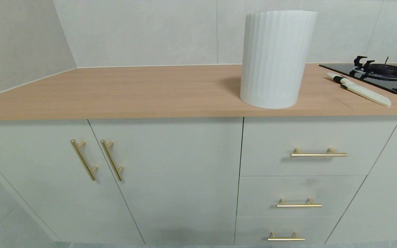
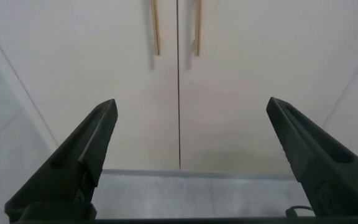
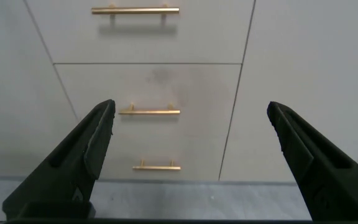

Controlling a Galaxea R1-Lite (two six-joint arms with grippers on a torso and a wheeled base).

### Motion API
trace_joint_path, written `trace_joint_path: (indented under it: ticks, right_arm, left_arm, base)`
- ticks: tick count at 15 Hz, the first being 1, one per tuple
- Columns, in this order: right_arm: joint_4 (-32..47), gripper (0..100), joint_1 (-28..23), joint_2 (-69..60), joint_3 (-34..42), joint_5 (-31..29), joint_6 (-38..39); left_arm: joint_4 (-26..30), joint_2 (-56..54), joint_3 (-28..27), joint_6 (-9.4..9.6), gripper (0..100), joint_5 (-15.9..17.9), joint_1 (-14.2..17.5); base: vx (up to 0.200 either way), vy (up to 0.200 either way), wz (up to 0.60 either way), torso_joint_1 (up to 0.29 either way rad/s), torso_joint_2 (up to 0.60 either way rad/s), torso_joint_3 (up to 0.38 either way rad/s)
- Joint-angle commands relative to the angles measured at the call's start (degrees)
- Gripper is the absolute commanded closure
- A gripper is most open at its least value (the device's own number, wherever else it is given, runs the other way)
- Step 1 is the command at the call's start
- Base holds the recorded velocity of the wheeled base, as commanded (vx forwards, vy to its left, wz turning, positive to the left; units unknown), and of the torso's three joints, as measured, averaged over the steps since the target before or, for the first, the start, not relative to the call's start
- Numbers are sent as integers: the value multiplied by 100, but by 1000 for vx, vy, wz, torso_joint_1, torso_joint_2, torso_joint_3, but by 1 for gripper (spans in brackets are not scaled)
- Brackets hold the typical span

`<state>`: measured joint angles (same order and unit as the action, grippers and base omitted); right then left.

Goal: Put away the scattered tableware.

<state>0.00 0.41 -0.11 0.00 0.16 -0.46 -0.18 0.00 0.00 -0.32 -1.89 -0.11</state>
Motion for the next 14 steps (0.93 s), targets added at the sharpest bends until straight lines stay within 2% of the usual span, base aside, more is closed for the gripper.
trace_joint_path:
  ticks: [1,3,13,14]
  right_arm:
    - [0,0,2,11,0,11,-6]
    - [0,0,2,11,0,2,2]
    - [0,0,2,11,0,2,-6]
    - [0,0,2,11,0,2,-6]
  left_arm:
    - [1,9,0,-3,0,-4,2]
    - [1,9,0,-3,0,-4,2]
    - [1,9,0,-3,0,-4,2]
    - [1,9,0,-3,0,-4,2]
  base:
    - [200,0,0,-2,2,2]
    - [200,0,0,7,0,0]
    - [0,0,0,0,0,0]
    - [0,-200,0,-2,7,7]
